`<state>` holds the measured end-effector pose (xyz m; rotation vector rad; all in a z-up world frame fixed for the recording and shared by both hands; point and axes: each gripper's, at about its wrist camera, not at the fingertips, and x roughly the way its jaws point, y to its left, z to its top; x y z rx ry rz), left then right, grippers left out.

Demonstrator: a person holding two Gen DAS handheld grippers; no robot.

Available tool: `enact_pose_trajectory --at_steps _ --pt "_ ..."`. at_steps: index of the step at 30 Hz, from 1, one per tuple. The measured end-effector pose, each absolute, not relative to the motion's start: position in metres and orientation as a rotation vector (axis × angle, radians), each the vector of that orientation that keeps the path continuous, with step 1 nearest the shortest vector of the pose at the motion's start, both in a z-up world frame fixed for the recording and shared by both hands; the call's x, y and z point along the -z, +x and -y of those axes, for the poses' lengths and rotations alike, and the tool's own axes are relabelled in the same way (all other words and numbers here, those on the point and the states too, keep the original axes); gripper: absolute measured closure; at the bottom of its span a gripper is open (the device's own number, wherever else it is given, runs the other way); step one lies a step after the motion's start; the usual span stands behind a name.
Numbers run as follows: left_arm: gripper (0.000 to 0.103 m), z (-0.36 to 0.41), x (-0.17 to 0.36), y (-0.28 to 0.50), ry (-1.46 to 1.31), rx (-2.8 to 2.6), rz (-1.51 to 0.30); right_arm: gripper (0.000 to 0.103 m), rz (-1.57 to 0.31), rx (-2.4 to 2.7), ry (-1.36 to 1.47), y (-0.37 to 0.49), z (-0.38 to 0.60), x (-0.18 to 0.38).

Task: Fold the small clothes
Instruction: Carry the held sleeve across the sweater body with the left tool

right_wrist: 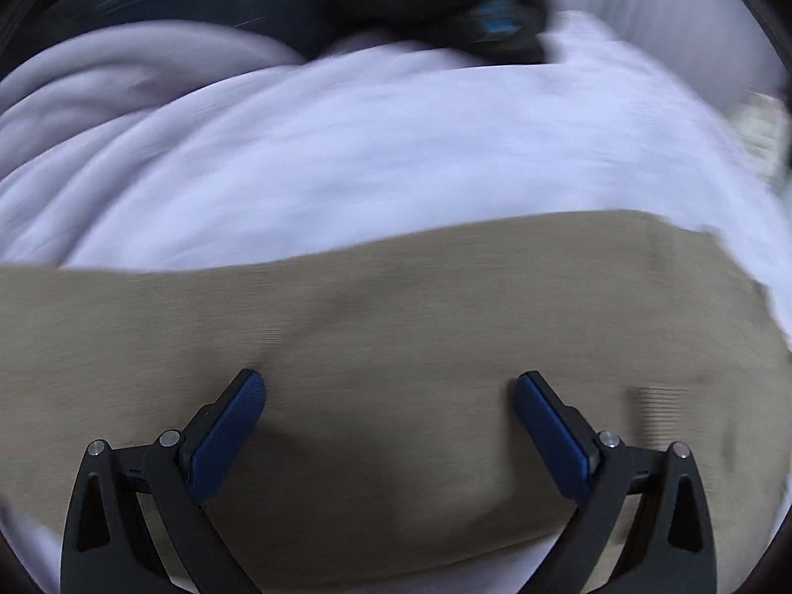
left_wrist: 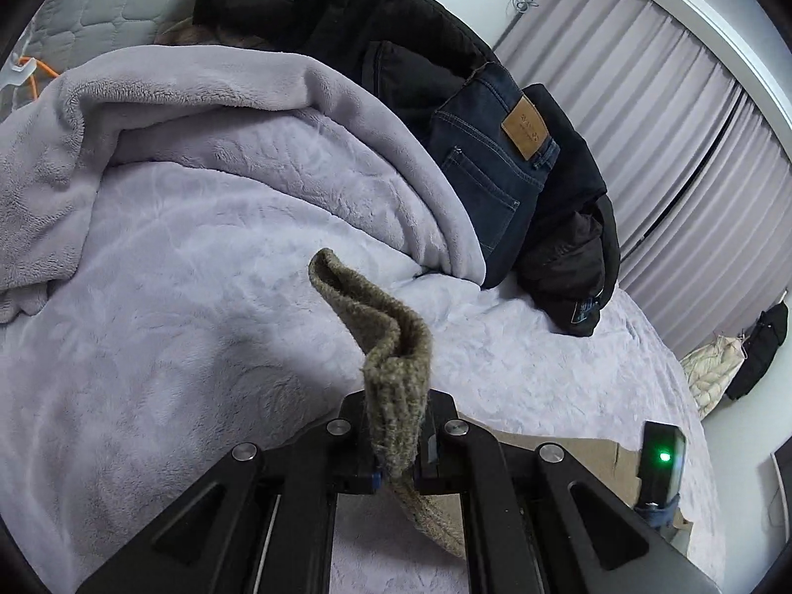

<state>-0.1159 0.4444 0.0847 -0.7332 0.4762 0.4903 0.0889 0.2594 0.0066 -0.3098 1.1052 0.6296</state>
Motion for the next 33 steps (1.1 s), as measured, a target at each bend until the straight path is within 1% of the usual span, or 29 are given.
enact_pose_trajectory --at_steps 2,6,8,11,13,16,17,20,22,24,26,29,33 --pt "0.095 -0.446 -0.091 -0.115 -0.728 -0.496 -0.472 0.002 -1.057 -0.678 -0.283 0.079 -0.245 -0.027" --pt "0.095 -0.447 -0.113 -0.102 -0.693 -0.499 -0.468 0.002 -0.933 -0.414 -0.333 0.091 -0.170 -0.049" --pt "0.095 -0.445 -0.129 -0.091 -0.658 -0.499 -0.473 0.002 -0.954 -0.255 -0.305 0.107 -0.126 -0.043" --pt "0.095 -0.440 -0.148 -0.077 -0.627 -0.508 -0.481 0.002 -1.068 -0.178 -0.154 0.121 -0.085 -0.020" --pt "0.095 -0.436 -0.156 -0.073 -0.609 -0.514 -0.486 0.002 -1.082 -0.218 -0.151 0.119 -0.097 -0.008" --pt "0.095 -0.426 -0.161 -0.067 -0.580 -0.536 -0.519 0.002 -1.014 -0.317 -0.378 0.101 -0.147 -0.002" --pt "0.095 -0.421 -0.163 -0.066 -0.570 -0.541 -0.530 0.002 -0.989 -0.350 -0.412 0.097 -0.153 -0.007" --pt "0.095 -0.401 -0.172 -0.058 -0.532 -0.524 -0.539 0.002 -0.993 -0.508 -0.269 0.098 -0.124 -0.037" --pt "0.095 -0.374 -0.180 -0.045 -0.494 -0.489 -0.556 0.002 -0.962 -0.463 -0.242 0.103 -0.084 -0.054" --pt "0.095 -0.341 -0.186 -0.028 -0.449 -0.453 -0.571 0.002 -0.944 -0.400 -0.245 0.114 -0.045 -0.059" --pt "0.095 -0.298 -0.191 -0.007 -0.402 -0.397 -0.597 0.002 -0.964 -0.325 -0.243 0.127 0.009 -0.058" --pt "0.095 -0.223 -0.197 0.030 -0.349 -0.298 -0.639 0.002 -0.986 -0.240 -0.235 0.137 0.080 -0.057" --pt "0.095 -0.117 -0.209 0.066 -0.287 -0.154 -0.641 0.002 -0.961 -0.174 -0.187 0.129 0.161 -0.067"
